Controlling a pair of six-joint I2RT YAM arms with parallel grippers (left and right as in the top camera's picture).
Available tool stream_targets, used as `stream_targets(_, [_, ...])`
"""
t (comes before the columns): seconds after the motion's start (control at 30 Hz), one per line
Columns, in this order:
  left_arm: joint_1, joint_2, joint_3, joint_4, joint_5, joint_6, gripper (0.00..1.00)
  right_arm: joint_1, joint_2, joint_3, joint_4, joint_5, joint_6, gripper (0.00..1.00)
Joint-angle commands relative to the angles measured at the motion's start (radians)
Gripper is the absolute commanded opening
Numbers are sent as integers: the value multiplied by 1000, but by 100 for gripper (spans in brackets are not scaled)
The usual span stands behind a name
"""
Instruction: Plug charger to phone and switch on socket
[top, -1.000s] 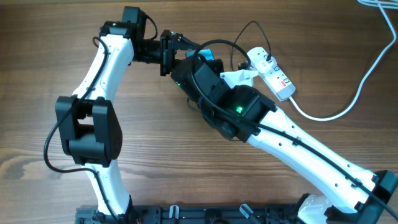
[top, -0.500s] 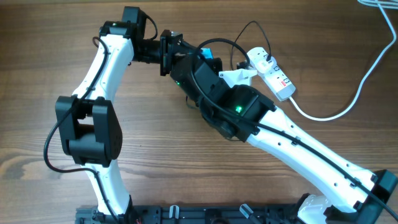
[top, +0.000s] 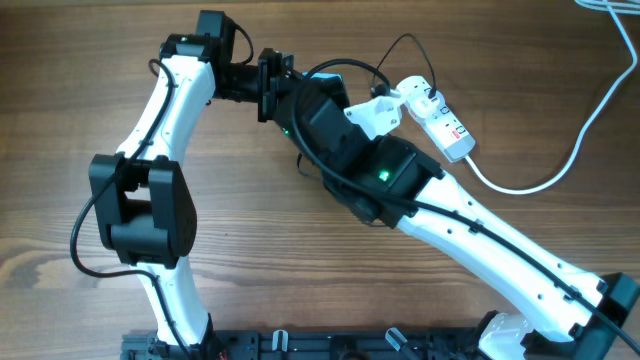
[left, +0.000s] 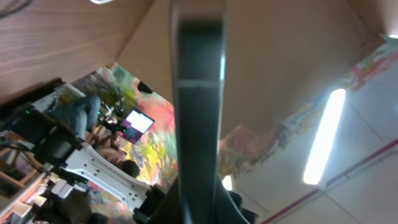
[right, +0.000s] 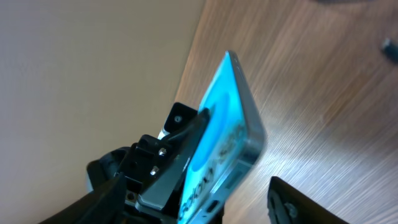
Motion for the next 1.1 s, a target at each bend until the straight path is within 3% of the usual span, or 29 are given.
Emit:
stream_targets(0.0, [15, -35, 22, 42, -92, 2, 4, -45, -95, 23, 2, 14, -294, 79])
stream_targets(0.07, [26, -35, 22, 50, -216, 10, 4, -91, -133, 23, -10, -42, -502, 99])
stream_targets(0.13, [33, -37, 22, 59, -320, 71, 4, -163, -161, 23, -65, -141, -666, 100])
stream_targets(0.3, [34, -106, 22, 58, -466, 235, 4, -392, -144, 21, -321, -380, -883, 100])
stream_targets(0.37, [34, -171, 22, 37, -652, 241, 4, -468, -101, 10, -386, -455, -1011, 100])
stream_targets(0.43, [33, -250, 22, -3, -912, 237, 4, -500, -48, 9, -438, -481, -1023, 99])
stream_targets(0.57, [31, -351, 22, -134, -1421, 50, 4, -495, 56, 8, -462, -563, -1025, 99])
stream_targets(0.67, [31, -364, 21, -240, -1637, -22, 4, -471, 159, 8, -462, -578, -1025, 99])
stream_targets(0.8, [32, -358, 19, -288, -1664, -21, 4, -428, 317, 8, -425, -571, -1024, 99])
stream_targets(0.93, [32, -358, 19, -291, -1664, -21, 4, -421, 454, 8, -377, -581, -1025, 80])
stream_targets(1.07, [26, -358, 19, -287, -1663, -22, 4, -417, 543, 8, -338, -642, -1083, 80])
